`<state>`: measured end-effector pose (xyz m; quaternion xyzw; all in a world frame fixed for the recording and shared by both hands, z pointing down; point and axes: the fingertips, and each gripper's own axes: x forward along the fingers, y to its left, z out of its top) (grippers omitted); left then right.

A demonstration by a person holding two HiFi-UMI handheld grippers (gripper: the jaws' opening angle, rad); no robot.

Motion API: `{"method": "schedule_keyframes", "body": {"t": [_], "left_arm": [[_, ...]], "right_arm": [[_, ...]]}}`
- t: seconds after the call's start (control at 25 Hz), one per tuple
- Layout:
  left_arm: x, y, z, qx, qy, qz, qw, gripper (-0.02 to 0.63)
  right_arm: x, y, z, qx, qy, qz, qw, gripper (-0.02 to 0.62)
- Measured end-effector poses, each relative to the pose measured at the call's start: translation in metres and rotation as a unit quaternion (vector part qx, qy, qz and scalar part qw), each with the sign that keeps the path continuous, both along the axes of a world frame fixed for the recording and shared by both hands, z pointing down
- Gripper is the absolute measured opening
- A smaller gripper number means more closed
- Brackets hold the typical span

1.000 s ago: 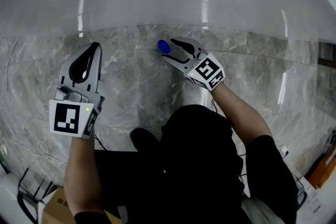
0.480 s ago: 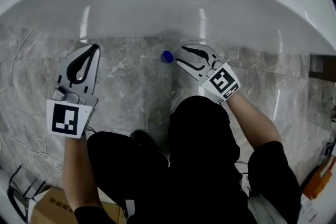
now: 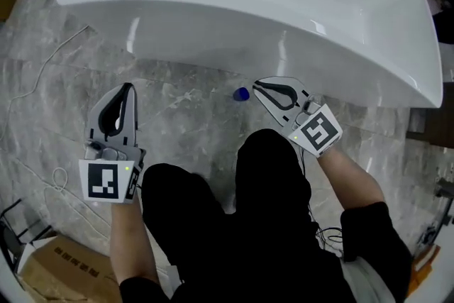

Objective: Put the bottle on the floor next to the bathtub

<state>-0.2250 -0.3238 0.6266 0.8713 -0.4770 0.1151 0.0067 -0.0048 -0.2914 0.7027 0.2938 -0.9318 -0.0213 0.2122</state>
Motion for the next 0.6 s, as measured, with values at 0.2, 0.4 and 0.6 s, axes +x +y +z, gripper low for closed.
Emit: {"method": "schedule_keyframes", "body": {"t": [0.2, 0.4, 0.6], "left_arm": [[-0.003, 0.037, -0.073, -0.004, -0.002, -0.006, 1.0, 0.015], [-0.028, 0.062, -0.134, -0.057, 0.027, -0.032, 0.9975, 0.016], [-0.022, 0.084, -0.218, -0.072, 0.05, -0.031, 0.9956, 0.016]], "right_arm": [[-0.042, 0.0, -0.109, -0.003, -0.049, 0.033, 0.998, 0.037], [-0.06, 0.008, -0.198, -0.046, -0.063, 0.054, 0.995, 0.034], [-0.073, 0.032, -0.296, -0.059, -0.063, 0.046, 0.995, 0.031]]}}
